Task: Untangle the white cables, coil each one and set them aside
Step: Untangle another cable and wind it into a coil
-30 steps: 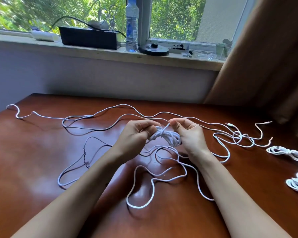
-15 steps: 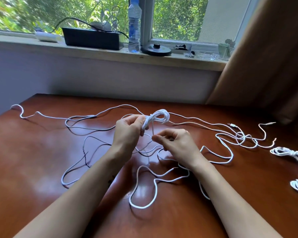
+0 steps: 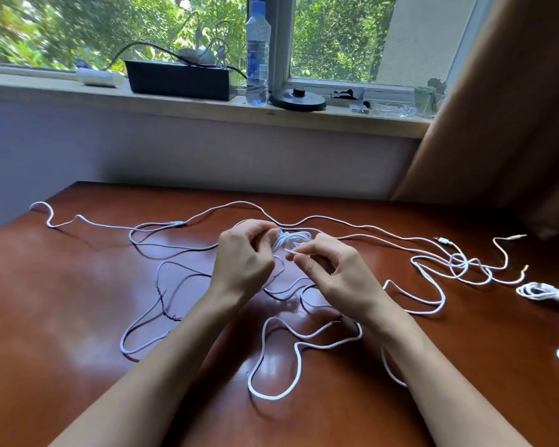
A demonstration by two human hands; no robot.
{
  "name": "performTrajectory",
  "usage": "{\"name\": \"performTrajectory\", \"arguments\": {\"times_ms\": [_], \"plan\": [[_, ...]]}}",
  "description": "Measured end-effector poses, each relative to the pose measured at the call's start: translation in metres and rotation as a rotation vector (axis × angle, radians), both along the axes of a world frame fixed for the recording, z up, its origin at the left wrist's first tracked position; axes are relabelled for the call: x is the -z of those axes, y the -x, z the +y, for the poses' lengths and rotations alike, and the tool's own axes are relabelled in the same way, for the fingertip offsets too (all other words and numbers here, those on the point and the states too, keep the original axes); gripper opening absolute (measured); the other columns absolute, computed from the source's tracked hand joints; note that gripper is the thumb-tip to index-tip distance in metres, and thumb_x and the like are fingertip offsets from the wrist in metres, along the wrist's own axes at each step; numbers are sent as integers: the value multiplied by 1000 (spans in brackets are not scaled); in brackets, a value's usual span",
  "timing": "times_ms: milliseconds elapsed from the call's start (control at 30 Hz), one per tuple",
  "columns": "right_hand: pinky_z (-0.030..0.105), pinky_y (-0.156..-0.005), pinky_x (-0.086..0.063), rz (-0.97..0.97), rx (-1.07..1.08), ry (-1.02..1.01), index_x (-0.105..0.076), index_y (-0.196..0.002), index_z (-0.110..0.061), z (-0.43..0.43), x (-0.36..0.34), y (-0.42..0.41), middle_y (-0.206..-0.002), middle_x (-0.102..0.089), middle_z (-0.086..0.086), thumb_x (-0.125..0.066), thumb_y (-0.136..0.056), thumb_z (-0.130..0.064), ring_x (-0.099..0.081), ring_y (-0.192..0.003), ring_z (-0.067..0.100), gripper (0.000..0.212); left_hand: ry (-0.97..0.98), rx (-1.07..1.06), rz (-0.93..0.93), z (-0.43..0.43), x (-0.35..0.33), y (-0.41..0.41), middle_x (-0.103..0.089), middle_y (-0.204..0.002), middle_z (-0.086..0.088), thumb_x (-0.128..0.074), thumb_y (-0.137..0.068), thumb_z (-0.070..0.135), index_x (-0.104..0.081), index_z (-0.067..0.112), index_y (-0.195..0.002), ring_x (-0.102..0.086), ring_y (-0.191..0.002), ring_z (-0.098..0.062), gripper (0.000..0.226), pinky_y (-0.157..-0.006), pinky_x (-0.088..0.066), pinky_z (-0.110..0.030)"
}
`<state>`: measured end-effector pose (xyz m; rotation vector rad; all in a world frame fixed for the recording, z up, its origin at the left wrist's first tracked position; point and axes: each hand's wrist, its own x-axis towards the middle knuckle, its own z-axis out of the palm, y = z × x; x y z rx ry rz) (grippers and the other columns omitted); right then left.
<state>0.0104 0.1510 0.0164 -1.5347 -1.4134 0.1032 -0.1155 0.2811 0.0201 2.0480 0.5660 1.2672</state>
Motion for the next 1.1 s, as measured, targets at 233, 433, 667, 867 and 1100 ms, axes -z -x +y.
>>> {"name": "performTrajectory", "arguments": {"times_ms": [233,433,667,867,1100], "plan": [[31,-68,-46,-286,221,-123,-77,-93,-20,-2,-2,-8,-79,-54,-6,-67,-92,-27,-54,-77,16,13,-218,104,110,-5,2,-1,-61,-77,14,-57,-84,12,-76,13,-88,-54,-71,6,20,-69,-38,-8],[25,-72,-45,-332,368,-182,-79,-87,-31,-6,-7,-11,-80,-63,-15,-75,-84,-36,-51,-82,11,7,-236,197,162,-6,4,-2,-67,-81,12,-58,-83,13,-76,19,-91,-59,-74,-4,21,-69,-48,-26],[39,-77,-55,-66,364,-180,-77,-76,-30,-10,-12,-18,-80,-70,-18,-90,-70,-28,-65,-86,8,15,-175,297,127,-13,2,-3,-65,-80,19,-56,-85,10,-77,15,-90,-59,-75,3,21,-68,-44,-18],[33,-74,-52,49,326,-121,-78,-76,-31,-9,-10,-24,-80,-71,-13,-85,-76,-19,-66,-79,9,14,127,373,45,-20,0,-5,-66,-71,17,-51,-82,-1,-74,12,-89,-54,-63,3,28,-62,-41,-11],[34,-71,-50,84,245,-107,-79,-88,-27,-8,-5,-24,-85,-69,-2,-78,-86,-14,-64,-78,14,13,426,402,-62,-24,-7,-6,-61,-68,-1,-52,-99,1,-71,20,-85,-47,-60,-14,31,-55,-42,-24]]}}
